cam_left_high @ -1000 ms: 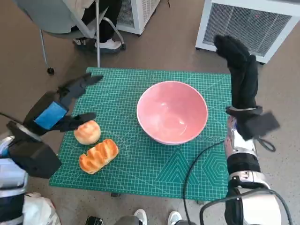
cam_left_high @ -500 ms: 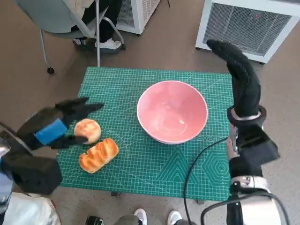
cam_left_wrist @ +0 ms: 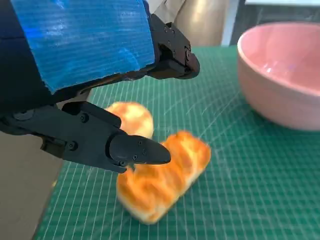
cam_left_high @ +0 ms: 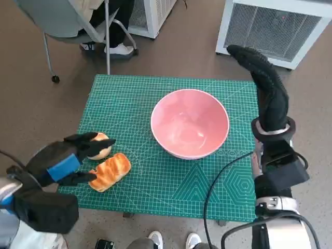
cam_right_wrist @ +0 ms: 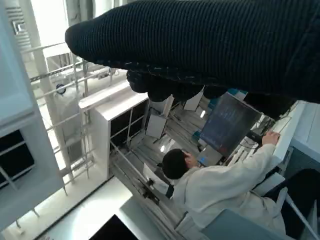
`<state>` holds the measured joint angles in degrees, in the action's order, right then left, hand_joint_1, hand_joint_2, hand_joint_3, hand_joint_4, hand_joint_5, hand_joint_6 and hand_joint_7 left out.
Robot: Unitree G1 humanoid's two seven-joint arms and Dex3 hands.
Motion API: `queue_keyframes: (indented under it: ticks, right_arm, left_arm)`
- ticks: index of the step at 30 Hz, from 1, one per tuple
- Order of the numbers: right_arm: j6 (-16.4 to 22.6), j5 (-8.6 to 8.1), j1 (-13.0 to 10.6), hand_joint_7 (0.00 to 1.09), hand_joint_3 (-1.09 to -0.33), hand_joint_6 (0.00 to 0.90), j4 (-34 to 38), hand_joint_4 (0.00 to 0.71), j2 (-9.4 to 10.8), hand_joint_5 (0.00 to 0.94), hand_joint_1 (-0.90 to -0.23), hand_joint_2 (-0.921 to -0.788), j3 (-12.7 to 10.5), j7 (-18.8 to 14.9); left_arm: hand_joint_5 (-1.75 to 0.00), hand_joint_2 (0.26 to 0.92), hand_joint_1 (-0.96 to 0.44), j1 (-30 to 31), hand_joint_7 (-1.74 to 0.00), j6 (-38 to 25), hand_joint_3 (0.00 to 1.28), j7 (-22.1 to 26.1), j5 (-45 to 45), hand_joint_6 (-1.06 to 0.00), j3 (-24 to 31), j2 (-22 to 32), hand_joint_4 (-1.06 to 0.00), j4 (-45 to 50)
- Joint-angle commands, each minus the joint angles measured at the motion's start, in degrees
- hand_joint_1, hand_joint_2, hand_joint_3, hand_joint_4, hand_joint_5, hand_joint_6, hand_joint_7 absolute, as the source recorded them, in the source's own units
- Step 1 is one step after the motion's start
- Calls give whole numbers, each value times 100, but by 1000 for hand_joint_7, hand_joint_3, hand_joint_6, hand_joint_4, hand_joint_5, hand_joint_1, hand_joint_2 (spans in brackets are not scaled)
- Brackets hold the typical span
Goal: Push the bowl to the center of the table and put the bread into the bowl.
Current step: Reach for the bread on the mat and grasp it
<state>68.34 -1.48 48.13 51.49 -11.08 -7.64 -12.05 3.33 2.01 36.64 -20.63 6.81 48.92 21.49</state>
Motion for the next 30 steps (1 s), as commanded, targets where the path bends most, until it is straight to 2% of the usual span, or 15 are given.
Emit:
queue_keyframes:
  ticks: [1,10,16,22,30]
  right_arm:
    - [-60,124,-98,367,-761,190,43,376,-24,5,-608,-921,39,113]
    - [-119,206,-114,372,-762,188,69,374,-12,2,-607,-921,85,228]
    - [-154,167,-144,375,-762,186,52,371,-17,1,-603,-921,107,238]
    - [-158,99,-158,376,-762,186,82,371,-24,1,-602,-921,107,197]
    - [-178,51,-158,378,-763,185,93,367,-4,0,-597,-921,108,179]
  left_arm:
    - [0,921,-456,240,-33,-266,112,-49,-169,-425,-111,-149,-319,258]
    - [-1,921,-460,469,-19,-925,137,-41,-432,-415,-223,-414,-318,684]
    - [-2,921,-471,566,-11,-1398,177,-67,-705,-406,-357,-618,-322,960]
    - [-4,921,-492,566,-2,-1797,212,-299,-1069,-391,-611,-952,-328,1089]
    - [-8,921,-505,560,0,-2019,227,-670,-1400,-379,-834,-1345,-342,1052]
